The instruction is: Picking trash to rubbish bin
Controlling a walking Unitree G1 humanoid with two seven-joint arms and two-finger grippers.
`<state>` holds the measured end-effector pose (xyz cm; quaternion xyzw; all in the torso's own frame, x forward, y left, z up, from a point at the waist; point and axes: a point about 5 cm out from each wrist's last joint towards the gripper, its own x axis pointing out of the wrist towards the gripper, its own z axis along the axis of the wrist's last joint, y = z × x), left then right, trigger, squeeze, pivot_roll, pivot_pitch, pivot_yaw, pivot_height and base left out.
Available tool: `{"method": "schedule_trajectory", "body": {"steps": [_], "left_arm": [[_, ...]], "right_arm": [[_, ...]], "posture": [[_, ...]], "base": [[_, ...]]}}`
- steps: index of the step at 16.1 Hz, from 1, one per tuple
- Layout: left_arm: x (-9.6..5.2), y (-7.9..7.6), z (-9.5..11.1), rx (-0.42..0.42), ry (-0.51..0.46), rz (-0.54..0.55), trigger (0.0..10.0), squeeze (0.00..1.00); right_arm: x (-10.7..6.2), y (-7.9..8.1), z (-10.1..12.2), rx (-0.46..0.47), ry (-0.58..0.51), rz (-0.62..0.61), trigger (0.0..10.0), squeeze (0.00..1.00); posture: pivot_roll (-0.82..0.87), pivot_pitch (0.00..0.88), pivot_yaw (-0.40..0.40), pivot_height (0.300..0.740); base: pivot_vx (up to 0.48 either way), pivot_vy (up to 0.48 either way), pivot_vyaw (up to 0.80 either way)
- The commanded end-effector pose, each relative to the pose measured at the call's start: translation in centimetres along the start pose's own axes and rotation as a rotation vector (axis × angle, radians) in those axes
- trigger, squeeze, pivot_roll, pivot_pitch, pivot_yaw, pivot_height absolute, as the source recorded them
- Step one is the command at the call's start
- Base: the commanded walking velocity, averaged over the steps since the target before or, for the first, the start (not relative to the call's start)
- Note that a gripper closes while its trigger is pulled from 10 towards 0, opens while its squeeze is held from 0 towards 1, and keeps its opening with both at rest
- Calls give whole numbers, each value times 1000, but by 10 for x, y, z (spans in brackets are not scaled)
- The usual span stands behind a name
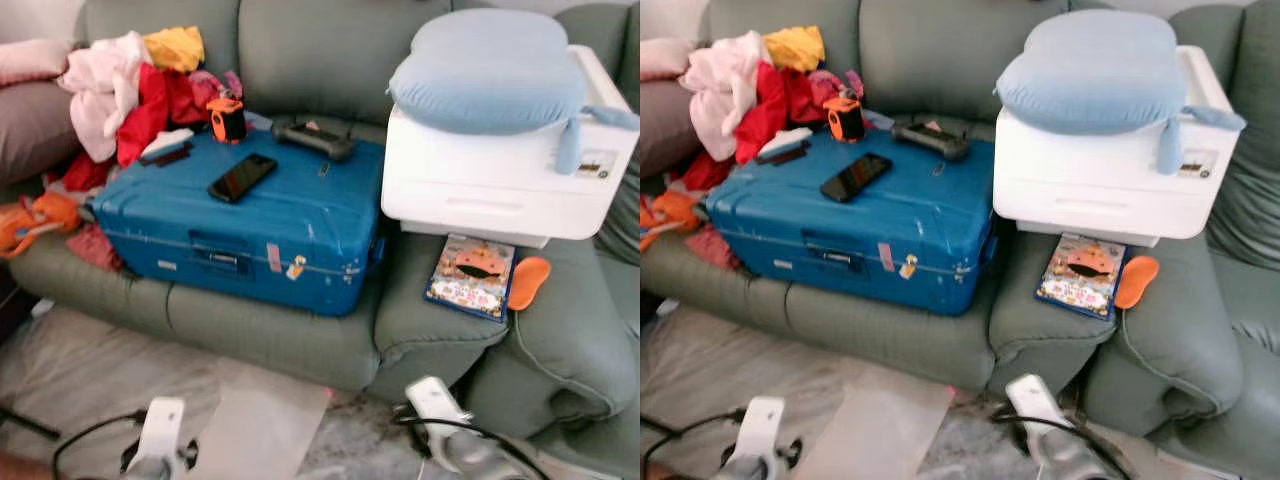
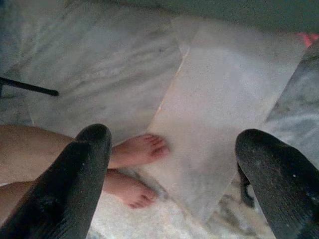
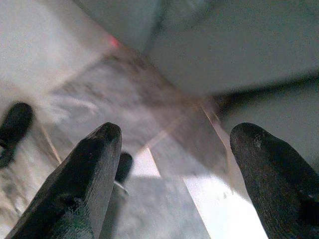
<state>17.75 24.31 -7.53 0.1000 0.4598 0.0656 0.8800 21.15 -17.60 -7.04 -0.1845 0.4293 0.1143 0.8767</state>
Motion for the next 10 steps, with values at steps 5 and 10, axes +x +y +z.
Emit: {"method": "schedule_trajectory", "body": {"steps": [5, 10], "left_arm": [[-5, 3, -26, 20, 85, -4, 10000, 0], [-5, 0, -25, 17, 79, -7, 10000, 0]], "right_arm": [[0, -12, -1, 157, 27, -68, 10000, 0], [-4, -19, -15, 197, 69, -111, 10000, 0]], "posture": [[37, 33, -5, 740], [36, 31, -7, 740]], "base": [[0, 0, 0], [0, 0, 0]]}}
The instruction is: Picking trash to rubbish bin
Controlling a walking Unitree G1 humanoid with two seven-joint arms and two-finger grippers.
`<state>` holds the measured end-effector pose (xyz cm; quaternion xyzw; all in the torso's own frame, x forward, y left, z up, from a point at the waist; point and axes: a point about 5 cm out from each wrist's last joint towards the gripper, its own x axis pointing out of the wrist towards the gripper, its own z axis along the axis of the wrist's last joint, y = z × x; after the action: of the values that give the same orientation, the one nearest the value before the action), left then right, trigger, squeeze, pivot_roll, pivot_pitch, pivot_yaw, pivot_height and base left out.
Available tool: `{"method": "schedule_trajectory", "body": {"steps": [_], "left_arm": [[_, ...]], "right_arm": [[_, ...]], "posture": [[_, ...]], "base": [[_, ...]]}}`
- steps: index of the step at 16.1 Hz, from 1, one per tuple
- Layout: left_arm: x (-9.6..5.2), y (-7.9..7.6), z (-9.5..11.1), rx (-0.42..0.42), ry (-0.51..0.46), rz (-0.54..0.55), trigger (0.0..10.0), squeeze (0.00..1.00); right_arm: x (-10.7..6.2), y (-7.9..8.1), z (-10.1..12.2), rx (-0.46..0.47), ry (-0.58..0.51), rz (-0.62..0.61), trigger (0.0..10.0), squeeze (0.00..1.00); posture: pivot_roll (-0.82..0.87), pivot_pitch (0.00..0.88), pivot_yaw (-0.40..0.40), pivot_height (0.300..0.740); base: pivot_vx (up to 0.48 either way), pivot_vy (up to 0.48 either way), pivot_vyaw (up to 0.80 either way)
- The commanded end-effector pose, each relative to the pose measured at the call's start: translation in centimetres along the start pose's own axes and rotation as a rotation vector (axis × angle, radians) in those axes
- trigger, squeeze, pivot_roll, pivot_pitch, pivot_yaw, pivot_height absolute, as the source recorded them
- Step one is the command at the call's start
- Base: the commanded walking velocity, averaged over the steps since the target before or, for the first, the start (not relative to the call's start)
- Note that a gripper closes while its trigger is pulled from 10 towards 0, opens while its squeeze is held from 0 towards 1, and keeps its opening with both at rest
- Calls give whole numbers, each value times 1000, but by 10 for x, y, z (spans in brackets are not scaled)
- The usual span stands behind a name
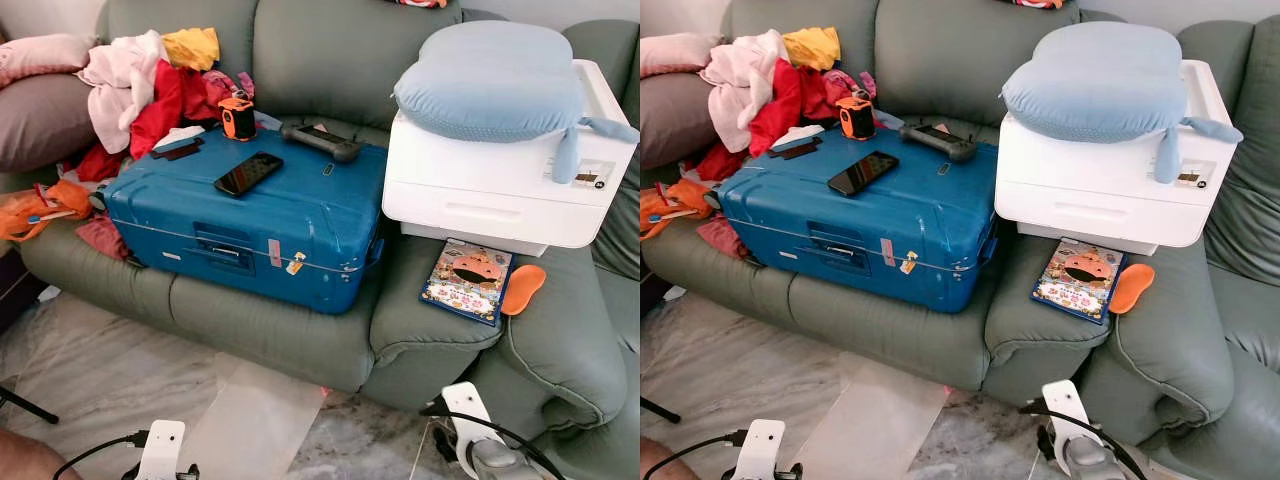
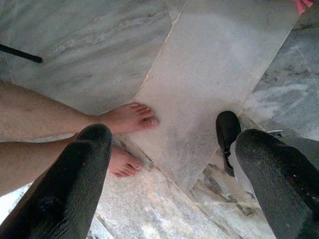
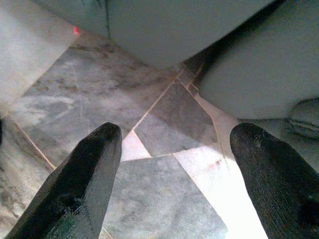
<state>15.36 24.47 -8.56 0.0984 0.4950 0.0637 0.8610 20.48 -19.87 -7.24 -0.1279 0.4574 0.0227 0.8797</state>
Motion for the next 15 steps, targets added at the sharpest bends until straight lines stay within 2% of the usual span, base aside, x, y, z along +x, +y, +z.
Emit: {"method": "schedule_trajectory", "body": {"steps": [1, 15], "left_arm": [[0, 0, 1, 11, 0, 2, 10000, 0], [0, -2, -2, 23, 8, -6, 10000, 0]], "right_arm": [[0, -2, 0, 17, 4, -13, 10000, 0], [1, 0, 4, 4, 5, -9, 10000, 0]], "posture": [[36, 31, -7, 740], [35, 36, -2, 740]], "base": [[0, 0, 0], [0, 0, 0]]}}
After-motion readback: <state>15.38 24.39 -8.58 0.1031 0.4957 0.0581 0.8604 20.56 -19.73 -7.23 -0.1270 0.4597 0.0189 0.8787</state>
